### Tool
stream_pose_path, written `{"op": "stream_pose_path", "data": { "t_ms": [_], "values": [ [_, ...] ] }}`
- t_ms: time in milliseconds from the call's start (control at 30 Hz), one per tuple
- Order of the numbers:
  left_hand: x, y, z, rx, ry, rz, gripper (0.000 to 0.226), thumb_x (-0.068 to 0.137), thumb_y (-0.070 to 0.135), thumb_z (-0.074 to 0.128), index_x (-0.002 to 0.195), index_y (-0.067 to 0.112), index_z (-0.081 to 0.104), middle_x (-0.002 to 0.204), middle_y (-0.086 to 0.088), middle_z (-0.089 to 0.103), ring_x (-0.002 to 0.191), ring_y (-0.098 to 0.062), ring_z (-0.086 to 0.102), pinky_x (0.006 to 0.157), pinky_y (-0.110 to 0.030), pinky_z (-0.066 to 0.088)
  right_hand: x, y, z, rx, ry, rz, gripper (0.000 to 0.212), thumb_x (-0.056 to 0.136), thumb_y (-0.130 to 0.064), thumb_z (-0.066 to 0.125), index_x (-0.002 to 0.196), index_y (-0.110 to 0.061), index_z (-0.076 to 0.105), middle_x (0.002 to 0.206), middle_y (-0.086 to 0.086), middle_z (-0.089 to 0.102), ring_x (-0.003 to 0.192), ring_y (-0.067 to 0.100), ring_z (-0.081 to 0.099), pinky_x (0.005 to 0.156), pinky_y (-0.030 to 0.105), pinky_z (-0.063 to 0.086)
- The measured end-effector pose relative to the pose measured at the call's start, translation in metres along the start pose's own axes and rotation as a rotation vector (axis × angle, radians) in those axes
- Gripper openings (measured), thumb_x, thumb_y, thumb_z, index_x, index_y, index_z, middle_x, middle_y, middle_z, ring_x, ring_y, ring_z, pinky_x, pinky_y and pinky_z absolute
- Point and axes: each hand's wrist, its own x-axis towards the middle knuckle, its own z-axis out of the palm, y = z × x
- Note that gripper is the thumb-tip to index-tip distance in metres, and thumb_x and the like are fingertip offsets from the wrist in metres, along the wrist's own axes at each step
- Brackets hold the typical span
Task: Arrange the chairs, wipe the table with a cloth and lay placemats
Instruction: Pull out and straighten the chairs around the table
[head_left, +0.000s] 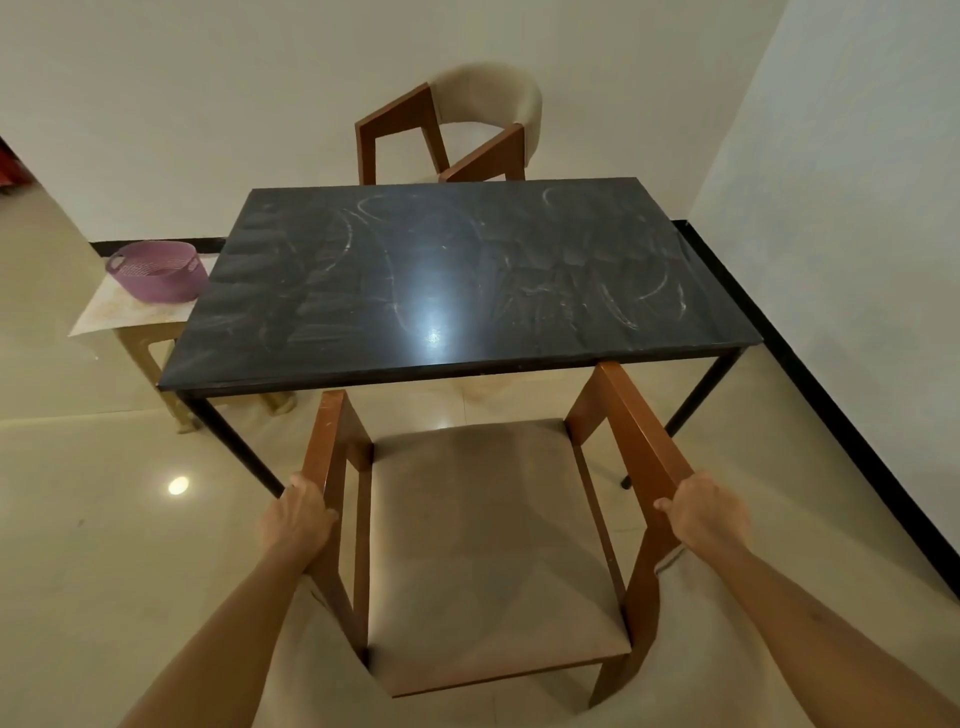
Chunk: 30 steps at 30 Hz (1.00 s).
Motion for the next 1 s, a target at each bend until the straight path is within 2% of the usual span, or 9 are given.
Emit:
{"op": "stream_pose_path", "data": {
  "t_ms": [133,267,433,633,767,867,1000],
  "values": [
    [0.007,0.008,-0.004,0.007,-0.001,0.009,0.057,0.092,0.026,0.058,0.136,0.003,0.03,0.115,-0.014,0.059,0.085,-0.023,0.065,0.058,-0.023,0.046,0.006,-0.003,-0.004,-0.031,0.003,-0.003,0.05,0.087,-0.051,0.06,0.111,-0.007,0.055,0.086,0.003,0.056,0.085,0.021,0.065,0.069,0.03,0.053],
    [0.014,0.011,-0.003,-0.019,0.002,-0.006,0.048,0.091,0.025,0.059,0.128,0.005,0.036,0.107,-0.012,0.06,0.064,-0.014,0.053,0.047,-0.019,0.039,0.01,-0.006,-0.006,-0.016,-0.004,-0.01,0.048,0.088,-0.049,0.06,0.111,-0.006,0.055,0.085,0.003,0.053,0.085,0.021,0.064,0.068,0.031,0.052],
    [0.014,0.013,-0.002,-0.014,0.019,0.005,0.04,0.092,0.026,0.058,0.121,0.006,0.039,0.103,-0.011,0.058,0.06,-0.012,0.05,0.049,-0.021,0.038,0.01,-0.003,-0.007,-0.043,0.021,-0.052,0.044,0.09,-0.048,0.058,0.109,-0.008,0.057,0.085,0.0,0.054,0.08,0.017,0.062,0.063,0.026,0.048],
    [0.013,0.011,-0.003,-0.024,0.066,0.0,0.038,0.092,0.027,0.058,0.119,0.007,0.04,0.098,-0.009,0.058,0.061,-0.013,0.052,0.053,-0.023,0.041,0.011,-0.007,-0.005,-0.056,0.024,-0.039,0.049,0.089,-0.05,0.058,0.112,-0.008,0.056,0.086,0.001,0.056,0.072,0.015,0.056,0.06,0.026,0.048],
    [0.01,0.012,0.003,-0.084,0.183,0.017,0.025,0.088,0.024,0.064,0.101,0.008,0.05,0.079,-0.005,0.056,0.053,-0.011,0.051,0.049,-0.023,0.041,0.007,-0.008,-0.006,-0.059,0.038,-0.029,0.046,0.089,-0.048,0.059,0.111,-0.008,0.056,0.085,0.002,0.056,0.073,0.016,0.058,0.058,0.027,0.045],
    [0.003,0.015,0.007,-0.059,0.225,0.019,0.02,0.086,0.022,0.064,0.091,0.008,0.05,0.074,-0.006,0.056,0.053,-0.015,0.055,0.047,-0.025,0.045,0.006,-0.006,-0.006,-0.064,0.042,-0.033,0.046,0.089,-0.047,0.06,0.11,-0.007,0.057,0.086,0.002,0.056,0.074,0.016,0.058,0.057,0.027,0.044],
    [-0.013,0.014,0.007,0.056,0.209,-0.006,0.021,0.089,0.022,0.058,0.1,0.004,0.056,0.081,-0.007,0.056,0.059,-0.018,0.059,0.049,-0.026,0.05,0.003,-0.004,-0.005,-0.029,0.067,-0.039,0.043,0.09,-0.044,0.06,0.111,-0.006,0.059,0.088,0.004,0.058,0.07,0.016,0.056,0.055,0.027,0.041]
  ]
}}
